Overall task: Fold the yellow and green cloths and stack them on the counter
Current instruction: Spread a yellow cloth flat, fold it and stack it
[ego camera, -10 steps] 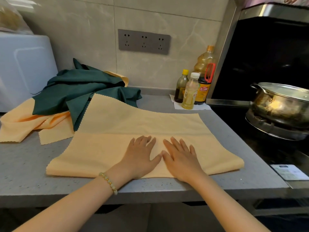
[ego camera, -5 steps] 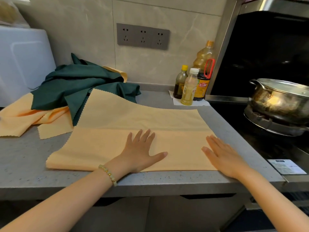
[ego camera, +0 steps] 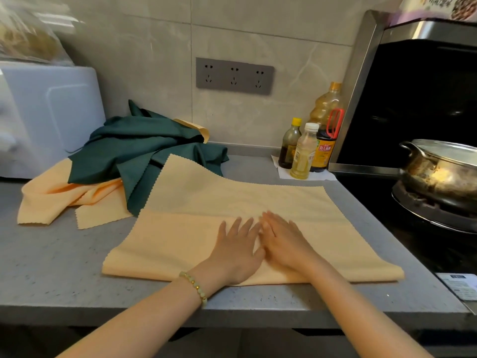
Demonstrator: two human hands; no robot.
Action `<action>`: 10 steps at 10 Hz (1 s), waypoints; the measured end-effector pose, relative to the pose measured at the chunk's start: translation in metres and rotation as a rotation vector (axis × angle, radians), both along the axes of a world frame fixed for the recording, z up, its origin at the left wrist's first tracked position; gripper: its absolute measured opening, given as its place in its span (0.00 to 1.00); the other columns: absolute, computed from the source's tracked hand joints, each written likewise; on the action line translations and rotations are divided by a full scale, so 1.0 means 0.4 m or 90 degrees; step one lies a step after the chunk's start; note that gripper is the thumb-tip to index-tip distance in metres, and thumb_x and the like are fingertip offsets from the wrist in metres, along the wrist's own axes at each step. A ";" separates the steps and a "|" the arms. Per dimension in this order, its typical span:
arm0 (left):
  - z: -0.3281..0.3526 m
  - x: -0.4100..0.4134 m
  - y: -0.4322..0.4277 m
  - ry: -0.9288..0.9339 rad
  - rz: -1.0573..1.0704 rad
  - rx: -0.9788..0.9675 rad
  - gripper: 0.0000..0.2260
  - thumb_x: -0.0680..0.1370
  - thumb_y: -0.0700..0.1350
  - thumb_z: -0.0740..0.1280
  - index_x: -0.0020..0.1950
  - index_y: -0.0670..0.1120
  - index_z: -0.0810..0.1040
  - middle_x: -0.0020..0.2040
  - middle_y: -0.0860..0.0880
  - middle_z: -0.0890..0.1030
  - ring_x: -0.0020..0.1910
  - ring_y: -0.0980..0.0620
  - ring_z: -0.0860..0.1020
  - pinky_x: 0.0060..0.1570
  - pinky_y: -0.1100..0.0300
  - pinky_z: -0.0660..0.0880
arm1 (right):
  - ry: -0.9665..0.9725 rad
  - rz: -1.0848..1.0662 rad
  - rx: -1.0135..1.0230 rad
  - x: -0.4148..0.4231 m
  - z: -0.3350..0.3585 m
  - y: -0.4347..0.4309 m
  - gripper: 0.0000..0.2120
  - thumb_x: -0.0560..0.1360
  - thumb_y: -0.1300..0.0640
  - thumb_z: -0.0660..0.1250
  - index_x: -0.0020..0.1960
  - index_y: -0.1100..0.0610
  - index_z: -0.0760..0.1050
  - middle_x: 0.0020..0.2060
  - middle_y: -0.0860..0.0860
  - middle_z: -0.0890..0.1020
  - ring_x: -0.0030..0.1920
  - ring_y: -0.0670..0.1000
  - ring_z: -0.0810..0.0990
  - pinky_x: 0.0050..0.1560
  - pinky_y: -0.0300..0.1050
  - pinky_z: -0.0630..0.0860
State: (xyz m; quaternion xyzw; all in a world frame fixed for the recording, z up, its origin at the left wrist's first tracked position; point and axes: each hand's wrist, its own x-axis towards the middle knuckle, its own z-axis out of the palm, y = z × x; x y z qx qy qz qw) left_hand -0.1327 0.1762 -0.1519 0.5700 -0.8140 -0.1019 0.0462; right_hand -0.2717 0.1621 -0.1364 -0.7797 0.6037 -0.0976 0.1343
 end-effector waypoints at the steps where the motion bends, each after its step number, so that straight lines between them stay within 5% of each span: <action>1: -0.005 0.013 -0.003 0.037 0.003 -0.017 0.24 0.83 0.50 0.46 0.79 0.49 0.45 0.79 0.53 0.45 0.77 0.53 0.42 0.74 0.49 0.37 | 0.029 -0.010 -0.017 0.000 -0.036 0.003 0.24 0.83 0.50 0.41 0.78 0.51 0.47 0.77 0.45 0.47 0.76 0.44 0.44 0.75 0.46 0.41; 3: -0.008 0.097 -0.010 0.021 0.022 -0.013 0.23 0.82 0.58 0.45 0.78 0.59 0.47 0.78 0.59 0.45 0.77 0.54 0.40 0.73 0.44 0.37 | 0.054 -0.009 -0.018 -0.003 -0.041 -0.004 0.24 0.82 0.47 0.41 0.78 0.48 0.45 0.77 0.43 0.45 0.76 0.43 0.42 0.75 0.47 0.41; 7: -0.006 0.281 -0.044 -0.004 0.177 -0.004 0.25 0.80 0.64 0.44 0.77 0.63 0.46 0.78 0.58 0.44 0.77 0.48 0.41 0.73 0.41 0.38 | 0.041 0.009 -0.022 -0.001 -0.030 -0.002 0.24 0.82 0.48 0.43 0.77 0.50 0.51 0.77 0.44 0.51 0.76 0.45 0.47 0.75 0.48 0.45; 8: -0.006 0.280 -0.046 -0.014 0.173 -0.004 0.26 0.79 0.65 0.44 0.77 0.63 0.47 0.78 0.57 0.45 0.77 0.48 0.42 0.72 0.40 0.38 | -0.034 -0.007 -0.085 -0.008 -0.004 -0.014 0.14 0.81 0.50 0.52 0.63 0.52 0.69 0.62 0.45 0.72 0.64 0.48 0.68 0.65 0.44 0.59; 9: 0.003 0.279 -0.053 -0.030 0.173 0.011 0.27 0.79 0.66 0.44 0.77 0.62 0.47 0.79 0.57 0.45 0.77 0.47 0.42 0.72 0.40 0.37 | -0.061 -0.032 -0.087 -0.011 0.016 -0.052 0.07 0.81 0.51 0.56 0.53 0.51 0.71 0.52 0.45 0.72 0.56 0.48 0.71 0.57 0.41 0.60; 10: 0.009 0.273 -0.054 -0.037 0.171 0.026 0.28 0.78 0.67 0.45 0.77 0.61 0.47 0.79 0.56 0.45 0.77 0.46 0.42 0.72 0.39 0.37 | -0.042 -0.042 -0.084 -0.012 0.012 -0.089 0.06 0.80 0.53 0.57 0.50 0.52 0.71 0.52 0.47 0.72 0.55 0.49 0.69 0.54 0.41 0.61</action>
